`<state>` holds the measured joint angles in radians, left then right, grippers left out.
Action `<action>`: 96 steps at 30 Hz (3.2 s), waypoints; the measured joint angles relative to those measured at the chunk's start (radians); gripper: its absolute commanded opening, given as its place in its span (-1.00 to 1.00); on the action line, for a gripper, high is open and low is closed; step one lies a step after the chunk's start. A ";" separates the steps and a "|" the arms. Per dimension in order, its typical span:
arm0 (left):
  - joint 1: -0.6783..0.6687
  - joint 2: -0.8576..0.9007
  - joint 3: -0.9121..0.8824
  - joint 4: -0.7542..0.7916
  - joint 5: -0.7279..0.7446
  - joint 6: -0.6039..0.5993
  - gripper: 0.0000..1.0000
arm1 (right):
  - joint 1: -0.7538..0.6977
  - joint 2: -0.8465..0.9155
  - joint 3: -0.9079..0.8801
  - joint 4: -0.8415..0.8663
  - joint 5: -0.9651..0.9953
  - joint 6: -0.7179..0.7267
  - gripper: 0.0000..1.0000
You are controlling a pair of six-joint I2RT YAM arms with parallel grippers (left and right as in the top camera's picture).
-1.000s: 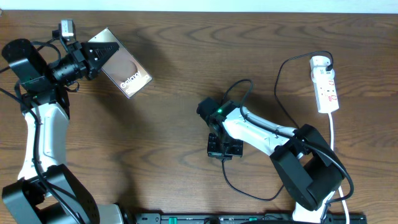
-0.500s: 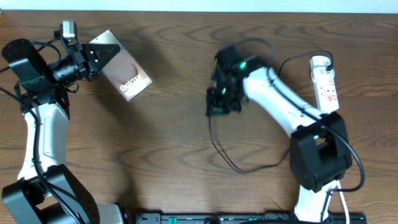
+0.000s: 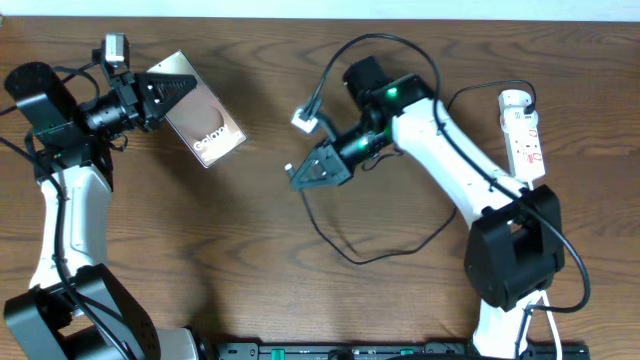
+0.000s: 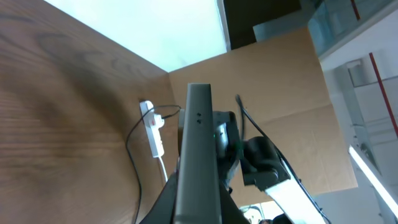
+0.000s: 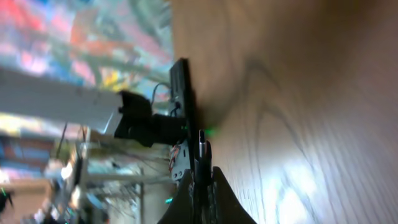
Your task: Plug charger to phone and switch on socket
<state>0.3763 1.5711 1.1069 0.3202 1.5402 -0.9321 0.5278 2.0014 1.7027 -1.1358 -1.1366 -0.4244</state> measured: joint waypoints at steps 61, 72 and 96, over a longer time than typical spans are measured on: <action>-0.106 0.000 -0.001 0.120 0.003 0.062 -0.85 | 0.064 0.000 0.000 0.292 -0.230 0.062 -0.98; -0.106 0.000 -0.002 0.189 0.006 0.006 -0.85 | 0.065 0.056 0.000 0.347 -0.350 -0.032 -0.98; -0.106 0.000 -0.002 0.190 0.007 0.054 -0.85 | 0.064 0.126 -0.003 0.414 -0.394 0.046 -0.98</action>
<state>0.2703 1.5711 1.1053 0.5102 1.5471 -0.8780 0.5922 2.1273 1.6997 -0.7216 -1.5307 -0.3782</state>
